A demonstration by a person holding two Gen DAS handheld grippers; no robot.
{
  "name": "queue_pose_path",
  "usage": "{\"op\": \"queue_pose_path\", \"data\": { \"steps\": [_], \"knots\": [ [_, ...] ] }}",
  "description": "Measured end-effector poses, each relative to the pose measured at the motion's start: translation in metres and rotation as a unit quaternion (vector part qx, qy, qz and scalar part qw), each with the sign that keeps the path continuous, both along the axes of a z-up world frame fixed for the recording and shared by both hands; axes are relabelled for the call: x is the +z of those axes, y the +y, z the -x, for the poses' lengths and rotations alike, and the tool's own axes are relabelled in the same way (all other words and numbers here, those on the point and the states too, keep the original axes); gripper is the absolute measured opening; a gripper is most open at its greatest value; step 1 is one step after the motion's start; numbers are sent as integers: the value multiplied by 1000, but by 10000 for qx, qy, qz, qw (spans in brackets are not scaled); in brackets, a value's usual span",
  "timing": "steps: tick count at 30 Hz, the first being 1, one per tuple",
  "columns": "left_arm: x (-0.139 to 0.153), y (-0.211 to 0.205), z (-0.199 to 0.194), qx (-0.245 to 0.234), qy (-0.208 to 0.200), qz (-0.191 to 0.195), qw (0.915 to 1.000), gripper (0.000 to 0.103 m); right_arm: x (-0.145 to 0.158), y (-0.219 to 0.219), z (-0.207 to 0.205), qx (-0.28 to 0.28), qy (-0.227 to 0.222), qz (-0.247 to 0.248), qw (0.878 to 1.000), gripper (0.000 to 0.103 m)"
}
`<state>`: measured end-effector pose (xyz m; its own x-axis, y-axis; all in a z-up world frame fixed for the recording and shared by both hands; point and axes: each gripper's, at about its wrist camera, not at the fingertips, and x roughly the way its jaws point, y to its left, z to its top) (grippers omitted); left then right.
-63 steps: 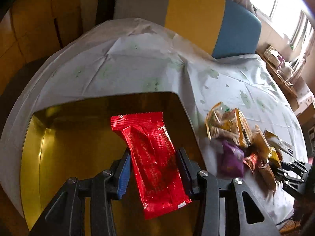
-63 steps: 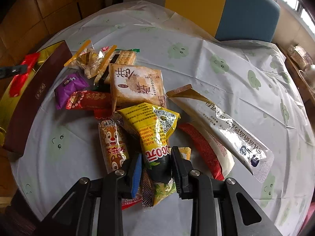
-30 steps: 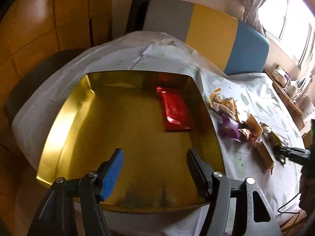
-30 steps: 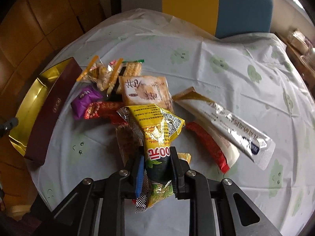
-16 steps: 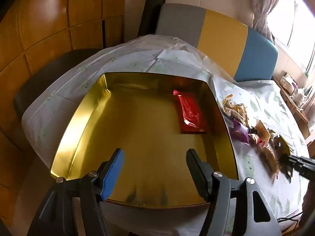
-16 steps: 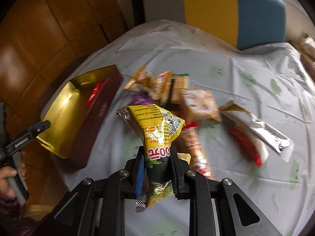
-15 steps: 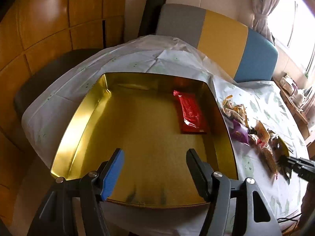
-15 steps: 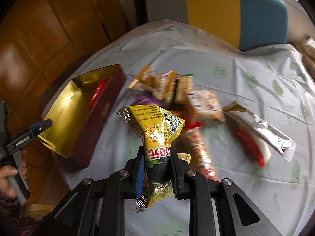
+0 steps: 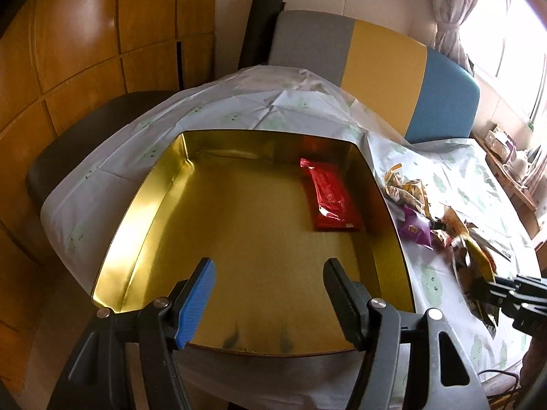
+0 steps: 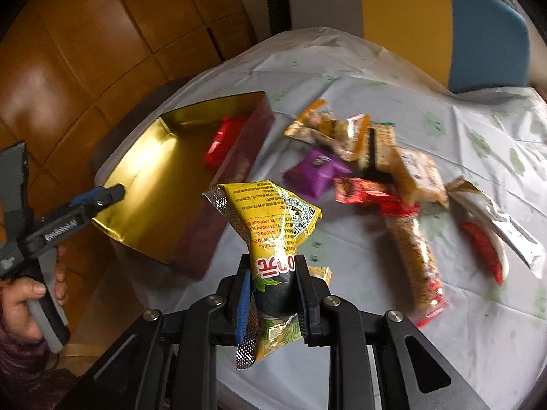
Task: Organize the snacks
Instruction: 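Carry the yellow chip bag into the gold tray and release it with the right tool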
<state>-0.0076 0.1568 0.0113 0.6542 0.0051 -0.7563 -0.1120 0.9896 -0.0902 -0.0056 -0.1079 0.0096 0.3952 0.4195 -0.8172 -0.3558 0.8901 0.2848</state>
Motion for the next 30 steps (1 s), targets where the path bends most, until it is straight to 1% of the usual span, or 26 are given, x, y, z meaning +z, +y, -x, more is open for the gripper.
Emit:
{"op": "queue_pose_path", "data": {
  "steps": [5, 8, 12, 15, 19, 24, 26, 28, 30],
  "knots": [
    [4, 5, 3, 109, -100, -53, 9999, 67, 17, 25, -9, 189, -175, -182, 9995, 23],
    [9, 9, 6, 230, -203, -176, 9994, 67, 24, 43, -17, 277, -215, -271, 9990, 23],
    [15, 17, 10, 428, -329, -344, 9979, 67, 28, 66, -26, 383, -253, -325, 9984, 23],
    [19, 24, 12, 534, -386, -382, 9971, 67, 27, 85, -32, 489, -251, -348, 9979, 23],
    [20, 31, 16, 648, -416, -454, 9960, 67, 19, 110, -38, 661, -253, -254, 9972, 23],
    [23, 33, 21, 722, -500, -599, 9943, 67, 1, 136, -42, 908, -241, 119, 9955, 23],
    [25, 33, 22, 725, -537, -627, 9939, 67, -9, 143, -41, 1009, -151, 261, 9944, 23],
    [26, 33, 23, 722, -577, -640, 9937, 67, -18, 148, -42, 1148, -50, 333, 9928, 27],
    [27, 33, 24, 716, -607, -691, 9932, 67, -25, 150, -40, 1177, -70, 482, 9919, 31]
  ]
}}
